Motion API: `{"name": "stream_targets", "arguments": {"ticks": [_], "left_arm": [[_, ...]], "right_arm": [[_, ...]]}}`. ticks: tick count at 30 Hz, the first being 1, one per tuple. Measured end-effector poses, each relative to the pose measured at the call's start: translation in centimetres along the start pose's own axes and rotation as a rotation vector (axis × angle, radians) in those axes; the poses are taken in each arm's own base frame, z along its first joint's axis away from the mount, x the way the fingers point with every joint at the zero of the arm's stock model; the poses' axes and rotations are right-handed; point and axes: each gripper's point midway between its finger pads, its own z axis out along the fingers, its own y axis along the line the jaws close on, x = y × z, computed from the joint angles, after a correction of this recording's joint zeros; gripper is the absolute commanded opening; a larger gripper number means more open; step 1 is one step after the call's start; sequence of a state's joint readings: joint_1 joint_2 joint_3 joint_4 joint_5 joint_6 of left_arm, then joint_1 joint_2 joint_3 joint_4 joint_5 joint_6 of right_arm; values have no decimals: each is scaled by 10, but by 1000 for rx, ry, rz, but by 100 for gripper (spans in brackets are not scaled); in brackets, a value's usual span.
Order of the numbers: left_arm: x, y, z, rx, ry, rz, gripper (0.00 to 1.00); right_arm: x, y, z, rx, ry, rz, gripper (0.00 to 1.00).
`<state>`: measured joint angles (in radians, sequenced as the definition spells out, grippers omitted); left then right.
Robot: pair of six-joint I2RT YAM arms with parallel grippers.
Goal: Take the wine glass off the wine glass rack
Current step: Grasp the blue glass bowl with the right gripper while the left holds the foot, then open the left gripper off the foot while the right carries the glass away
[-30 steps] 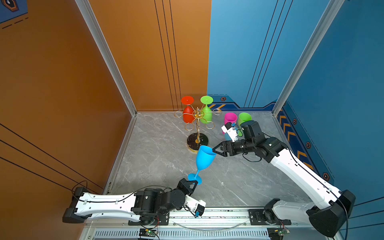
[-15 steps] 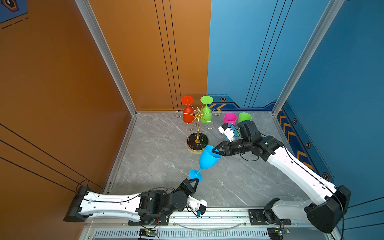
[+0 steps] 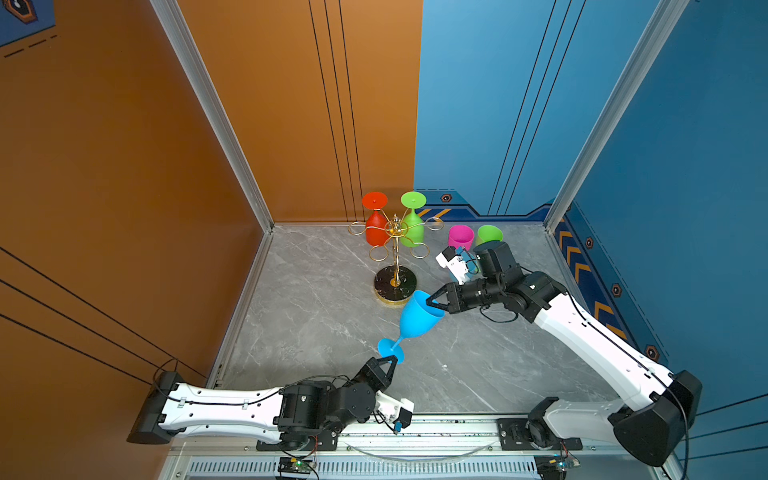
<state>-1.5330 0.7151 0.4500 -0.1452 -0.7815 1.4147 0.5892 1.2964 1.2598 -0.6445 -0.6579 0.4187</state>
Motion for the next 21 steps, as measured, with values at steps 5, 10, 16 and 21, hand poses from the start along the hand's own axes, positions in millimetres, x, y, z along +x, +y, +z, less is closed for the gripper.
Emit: {"name": "stream_targets", "arguments": {"ticks": [5, 10, 16, 21], "left_arm": [[1, 5, 0, -24, 9, -37, 26], [1, 11, -1, -48, 4, -93, 38], [0, 19, -2, -81, -12, -173, 52], [1, 29, -5, -119, -29, -291, 71]], "right_arm": [[0, -2, 0, 8, -1, 1, 0], [-1, -12, -3, 45, -7, 14, 0], [-9, -31, -20, 116, -56, 31, 0], [-12, -49, -38, 203, -100, 30, 0]]}}
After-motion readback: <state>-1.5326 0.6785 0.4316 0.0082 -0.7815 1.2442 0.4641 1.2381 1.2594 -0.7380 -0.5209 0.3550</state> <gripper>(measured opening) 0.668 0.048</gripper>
